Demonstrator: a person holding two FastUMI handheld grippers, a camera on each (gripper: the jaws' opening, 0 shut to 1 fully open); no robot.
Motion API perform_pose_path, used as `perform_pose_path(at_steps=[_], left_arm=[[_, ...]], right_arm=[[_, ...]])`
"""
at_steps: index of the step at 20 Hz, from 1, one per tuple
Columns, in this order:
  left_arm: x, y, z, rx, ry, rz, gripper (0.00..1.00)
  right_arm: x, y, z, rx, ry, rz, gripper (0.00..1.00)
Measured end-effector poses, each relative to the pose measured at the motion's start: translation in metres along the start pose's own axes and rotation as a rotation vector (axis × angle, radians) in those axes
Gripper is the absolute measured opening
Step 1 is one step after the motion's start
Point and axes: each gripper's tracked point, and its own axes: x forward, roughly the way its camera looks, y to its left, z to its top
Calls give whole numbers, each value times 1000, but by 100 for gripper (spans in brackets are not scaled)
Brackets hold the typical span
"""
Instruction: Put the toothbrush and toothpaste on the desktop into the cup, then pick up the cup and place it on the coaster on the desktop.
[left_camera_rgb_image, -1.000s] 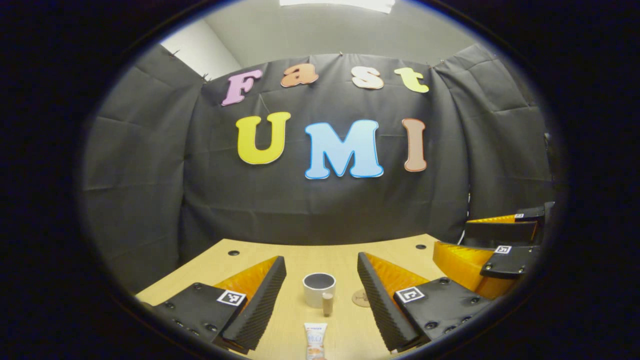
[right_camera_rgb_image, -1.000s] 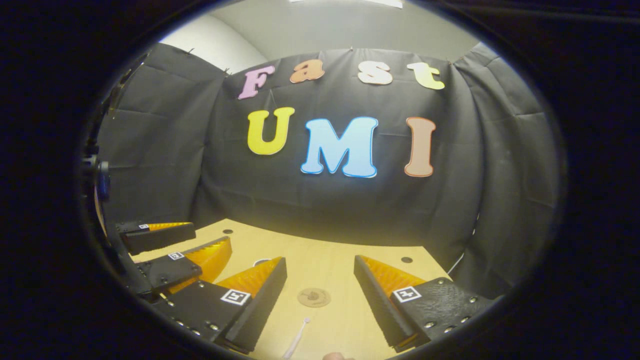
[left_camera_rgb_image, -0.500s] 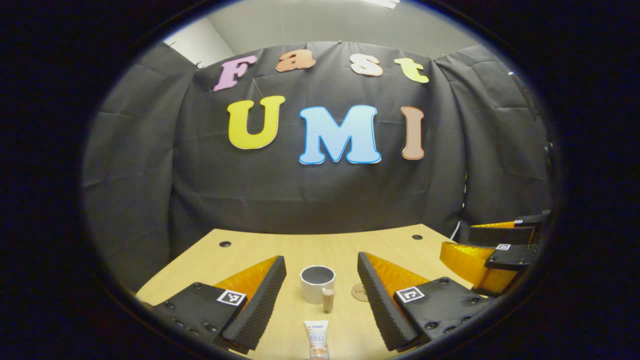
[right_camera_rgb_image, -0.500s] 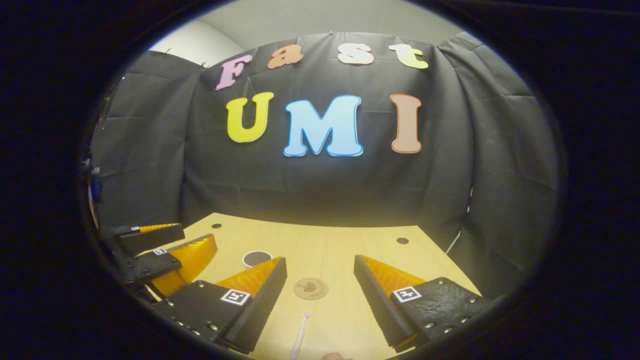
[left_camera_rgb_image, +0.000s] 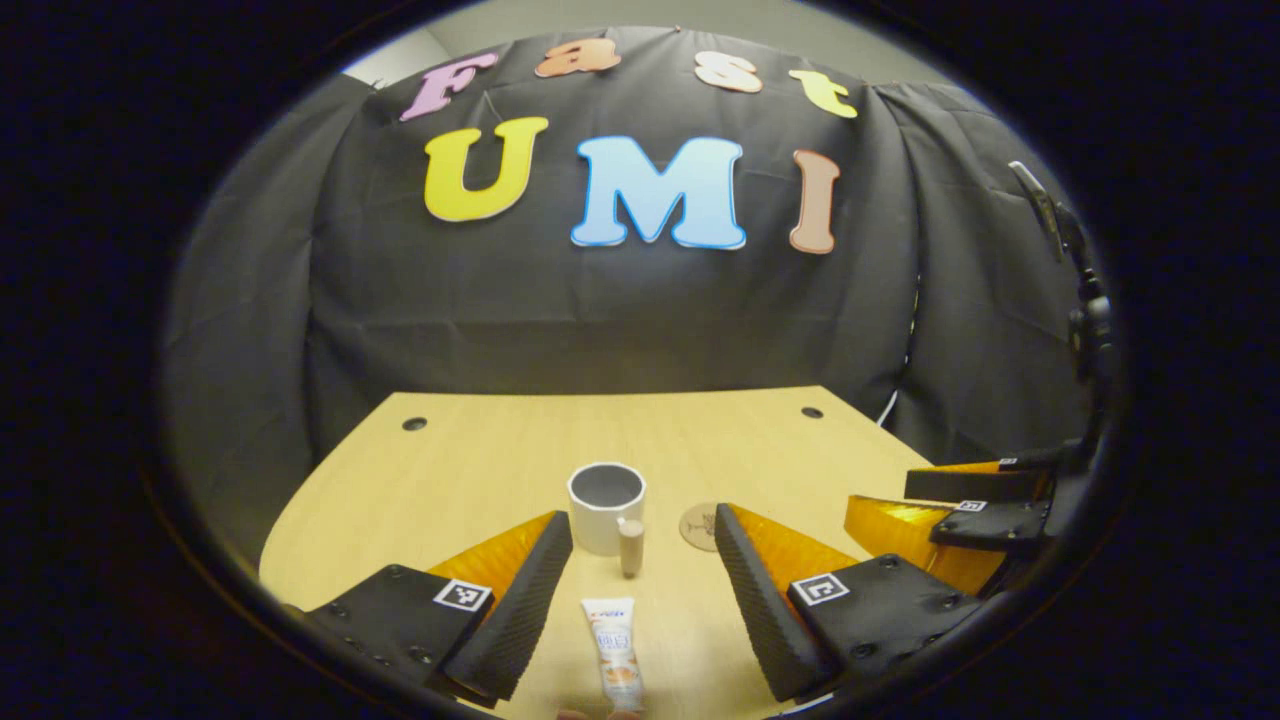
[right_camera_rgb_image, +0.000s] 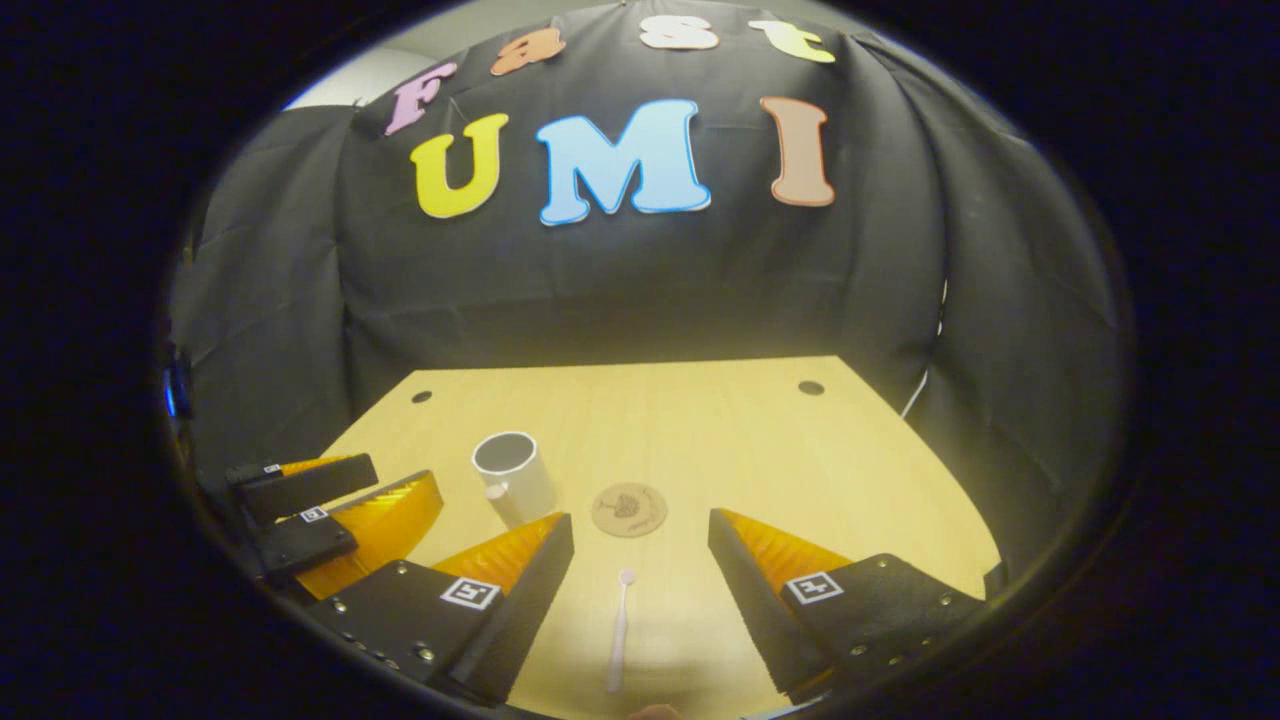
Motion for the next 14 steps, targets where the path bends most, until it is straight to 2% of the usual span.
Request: perform_pose_path(at_steps=[9,14], left_arm=[[26,15,-83,-43,285,5,93],[36,20,-105,-95,392,11,94]], right_arm=[[24,5,-49,40,221,16,89],[30,7,-70,33,312,24,89]])
